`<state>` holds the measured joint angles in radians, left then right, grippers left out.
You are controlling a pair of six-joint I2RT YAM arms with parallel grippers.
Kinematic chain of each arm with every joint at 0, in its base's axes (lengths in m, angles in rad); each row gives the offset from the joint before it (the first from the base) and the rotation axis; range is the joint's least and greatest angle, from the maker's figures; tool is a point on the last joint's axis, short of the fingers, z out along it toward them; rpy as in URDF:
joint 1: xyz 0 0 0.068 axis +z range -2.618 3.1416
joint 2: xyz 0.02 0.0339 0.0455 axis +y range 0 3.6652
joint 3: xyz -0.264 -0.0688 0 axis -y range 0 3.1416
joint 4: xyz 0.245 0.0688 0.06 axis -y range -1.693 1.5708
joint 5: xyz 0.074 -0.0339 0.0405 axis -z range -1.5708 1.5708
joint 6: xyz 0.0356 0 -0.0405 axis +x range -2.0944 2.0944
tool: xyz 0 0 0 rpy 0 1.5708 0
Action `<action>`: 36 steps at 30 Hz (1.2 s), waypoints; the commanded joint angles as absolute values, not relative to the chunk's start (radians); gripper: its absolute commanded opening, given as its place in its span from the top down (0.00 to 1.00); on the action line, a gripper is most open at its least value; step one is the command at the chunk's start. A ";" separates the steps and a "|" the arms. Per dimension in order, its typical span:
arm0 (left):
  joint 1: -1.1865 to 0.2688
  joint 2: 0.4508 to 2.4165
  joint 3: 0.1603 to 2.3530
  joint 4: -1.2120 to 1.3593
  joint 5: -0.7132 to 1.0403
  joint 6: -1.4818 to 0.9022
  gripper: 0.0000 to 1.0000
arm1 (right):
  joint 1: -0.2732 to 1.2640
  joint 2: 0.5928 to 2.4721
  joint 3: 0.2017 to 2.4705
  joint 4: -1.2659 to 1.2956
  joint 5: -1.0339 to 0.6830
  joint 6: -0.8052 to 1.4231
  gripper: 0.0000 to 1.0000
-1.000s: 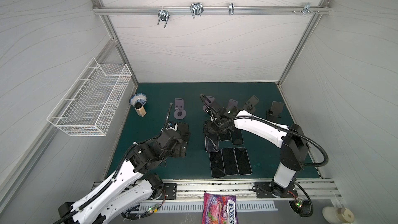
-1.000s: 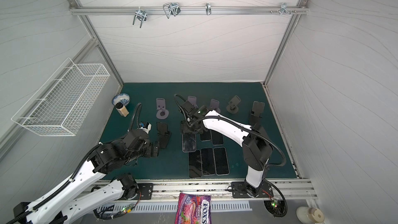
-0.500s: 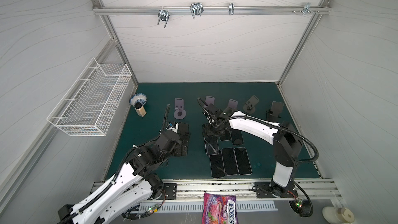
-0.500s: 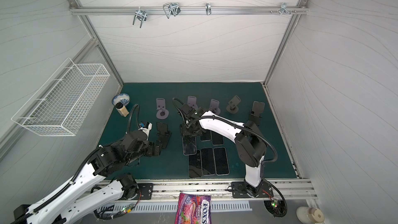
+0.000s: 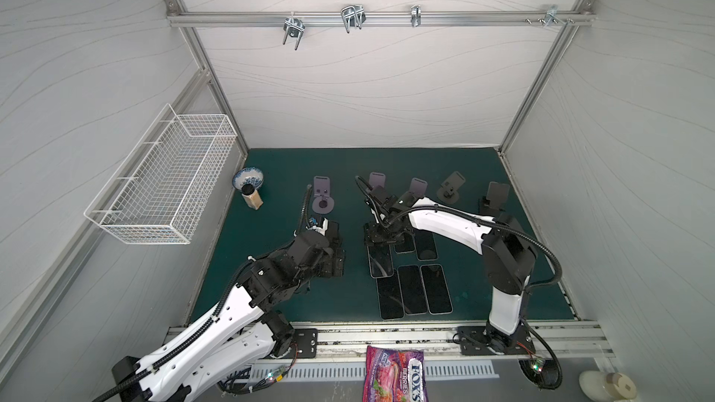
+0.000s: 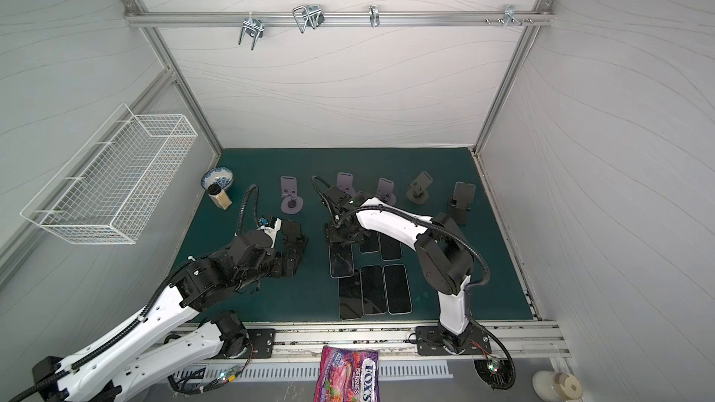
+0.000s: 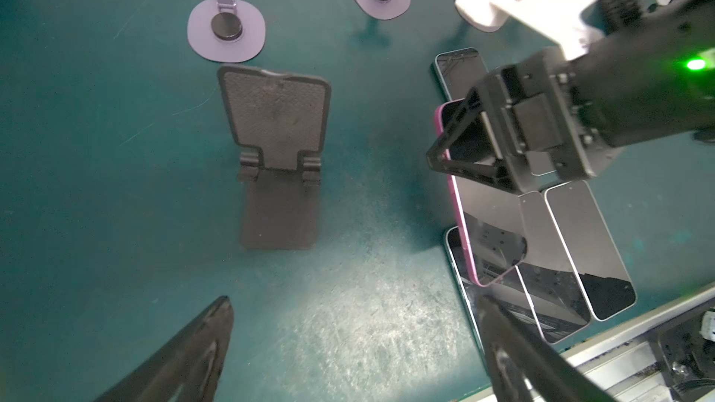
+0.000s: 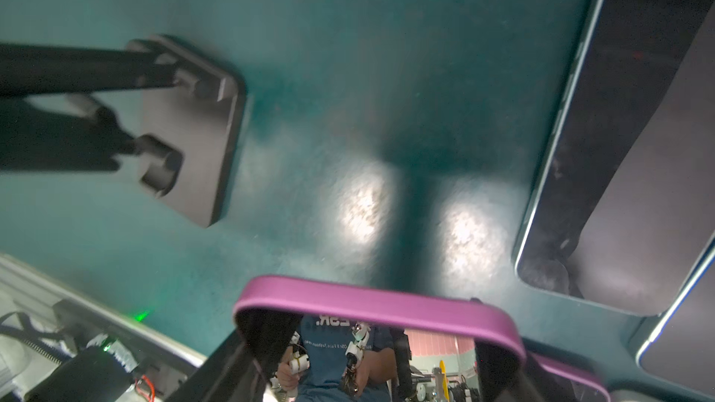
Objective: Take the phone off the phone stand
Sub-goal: 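Lower the pink-edged phone flat beside the other phones with the right gripper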
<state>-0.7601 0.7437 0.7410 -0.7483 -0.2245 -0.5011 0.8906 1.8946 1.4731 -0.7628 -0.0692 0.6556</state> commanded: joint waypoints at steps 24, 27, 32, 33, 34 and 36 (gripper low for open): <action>-0.752 0.775 0.728 -0.700 -0.208 -0.522 0.02 | 0.810 2.085 1.635 -0.780 -0.088 0.594 0.35; -0.752 0.778 0.727 -0.698 -0.207 -0.519 0.02 | 0.808 2.109 1.650 -0.788 -0.087 0.592 0.35; -0.750 0.785 0.729 -0.694 -0.204 -0.517 0.02 | 0.803 2.133 1.655 -0.792 -0.080 0.588 0.33; -0.749 0.785 0.726 -0.693 -0.201 -0.516 0.02 | 0.802 2.137 1.656 -0.792 -0.078 0.588 0.33; -0.748 0.787 0.726 -0.692 -0.201 -0.515 0.02 | 0.803 2.142 1.657 -0.794 -0.076 0.588 0.33; -0.748 0.791 0.726 -0.690 -0.200 -0.514 0.02 | 0.802 2.154 1.664 -0.802 -0.070 0.584 0.32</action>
<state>-0.7532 0.7853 0.7208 -0.7235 -0.2016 -0.5095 0.8089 2.1380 1.6352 -0.7620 -0.0788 0.5934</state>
